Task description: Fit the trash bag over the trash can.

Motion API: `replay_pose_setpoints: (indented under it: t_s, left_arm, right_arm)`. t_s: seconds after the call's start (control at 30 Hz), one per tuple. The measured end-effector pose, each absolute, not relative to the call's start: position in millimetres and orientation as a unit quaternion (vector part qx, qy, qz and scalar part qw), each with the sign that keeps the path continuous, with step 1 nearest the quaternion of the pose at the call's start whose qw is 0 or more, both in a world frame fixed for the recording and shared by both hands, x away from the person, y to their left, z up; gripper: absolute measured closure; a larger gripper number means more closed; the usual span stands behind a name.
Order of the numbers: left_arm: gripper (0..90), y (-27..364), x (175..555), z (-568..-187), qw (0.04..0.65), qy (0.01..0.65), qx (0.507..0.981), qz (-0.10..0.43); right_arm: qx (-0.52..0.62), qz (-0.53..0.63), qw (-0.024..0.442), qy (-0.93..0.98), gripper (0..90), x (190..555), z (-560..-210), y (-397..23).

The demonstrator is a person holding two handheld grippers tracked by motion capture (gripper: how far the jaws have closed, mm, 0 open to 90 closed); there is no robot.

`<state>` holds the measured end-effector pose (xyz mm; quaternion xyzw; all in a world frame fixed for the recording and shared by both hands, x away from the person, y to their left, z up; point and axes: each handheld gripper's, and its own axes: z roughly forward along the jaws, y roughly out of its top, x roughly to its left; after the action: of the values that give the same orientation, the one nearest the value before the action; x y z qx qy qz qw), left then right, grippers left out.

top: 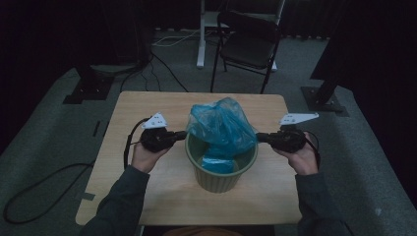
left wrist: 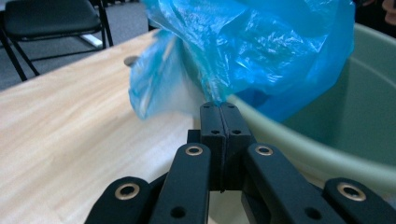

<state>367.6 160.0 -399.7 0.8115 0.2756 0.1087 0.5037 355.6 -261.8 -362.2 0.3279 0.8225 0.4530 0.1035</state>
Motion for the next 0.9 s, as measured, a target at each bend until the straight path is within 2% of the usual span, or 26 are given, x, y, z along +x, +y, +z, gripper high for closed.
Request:
replay_pose_setpoints:
  t_s: [0.3,0.9]
  left_arm:
    - [90.0,159,348,-408,0.500,0.261,0.820,0.096]
    - [90.0,154,313,-411,0.506,0.241,0.822,0.097]
  right_arm:
    - [0.330,0.448,0.075,0.827,90.0,333,-378,-270]
    - [0.299,0.439,0.056,0.845,90.0,308,-391,-260]
